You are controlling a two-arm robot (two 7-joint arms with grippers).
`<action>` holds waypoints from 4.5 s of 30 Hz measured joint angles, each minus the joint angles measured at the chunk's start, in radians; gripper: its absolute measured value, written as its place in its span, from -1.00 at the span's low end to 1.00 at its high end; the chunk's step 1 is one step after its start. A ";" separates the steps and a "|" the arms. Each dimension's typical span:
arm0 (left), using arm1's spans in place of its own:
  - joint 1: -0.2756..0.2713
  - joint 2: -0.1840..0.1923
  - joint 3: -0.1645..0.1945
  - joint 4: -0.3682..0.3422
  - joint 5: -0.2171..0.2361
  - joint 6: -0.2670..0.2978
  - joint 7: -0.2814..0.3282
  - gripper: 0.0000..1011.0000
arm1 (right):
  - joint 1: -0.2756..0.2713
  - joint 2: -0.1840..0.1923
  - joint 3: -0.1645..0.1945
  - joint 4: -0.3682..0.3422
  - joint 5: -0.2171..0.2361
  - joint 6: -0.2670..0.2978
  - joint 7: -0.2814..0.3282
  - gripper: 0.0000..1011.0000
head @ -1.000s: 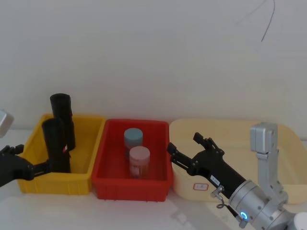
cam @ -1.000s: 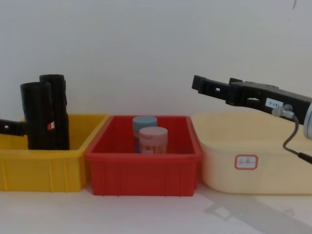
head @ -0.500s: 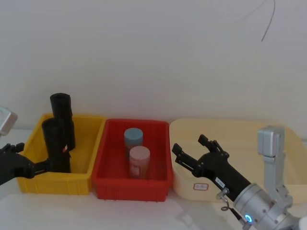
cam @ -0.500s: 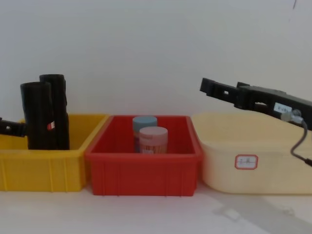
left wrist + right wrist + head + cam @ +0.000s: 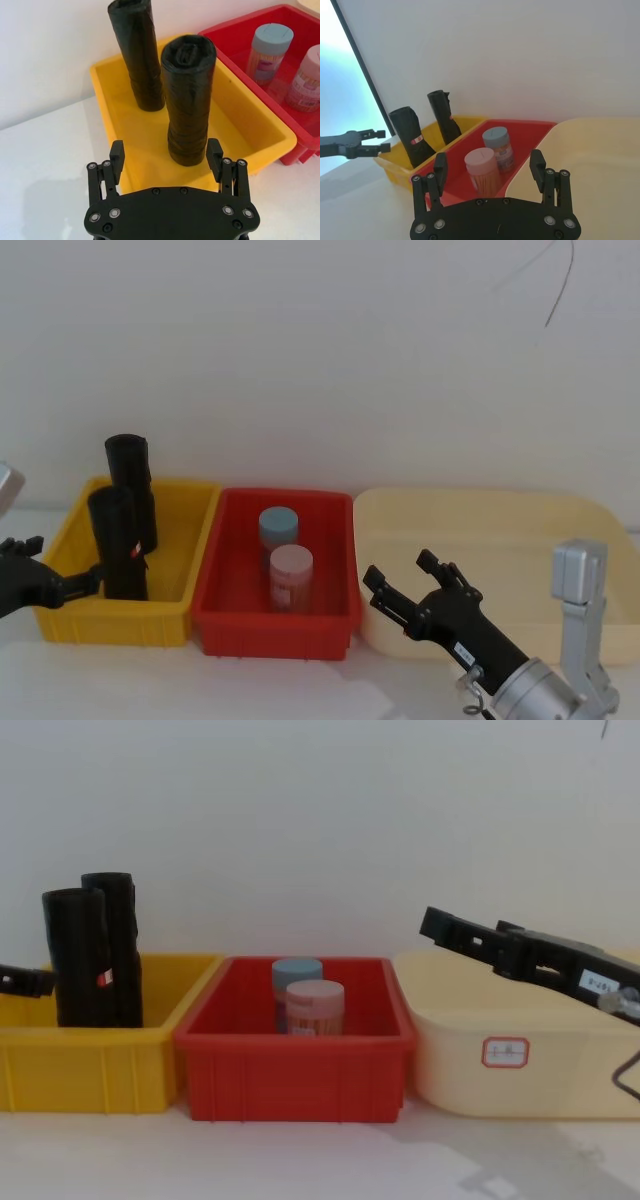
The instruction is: Pick up the garbage bag with the one hand and transfer it to the other hand.
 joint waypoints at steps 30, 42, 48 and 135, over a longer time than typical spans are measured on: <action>-0.168 -0.020 0.111 0.148 -0.026 -0.026 -0.175 0.98 | -0.084 0.034 0.011 -0.084 0.038 -0.024 -0.010 0.98; -0.179 -0.051 0.153 0.143 0.025 0.032 -0.092 0.98 | -0.085 0.040 0.017 -0.085 0.046 -0.025 -0.011 0.98; -0.188 -0.080 0.169 0.153 0.055 0.061 -0.037 0.98 | -0.083 0.041 0.021 -0.077 0.051 -0.026 -0.011 0.98; -0.191 -0.205 0.109 0.229 0.110 0.017 0.121 -0.18 | 0.117 0.010 -0.057 0.033 -0.016 0.096 0.010 0.98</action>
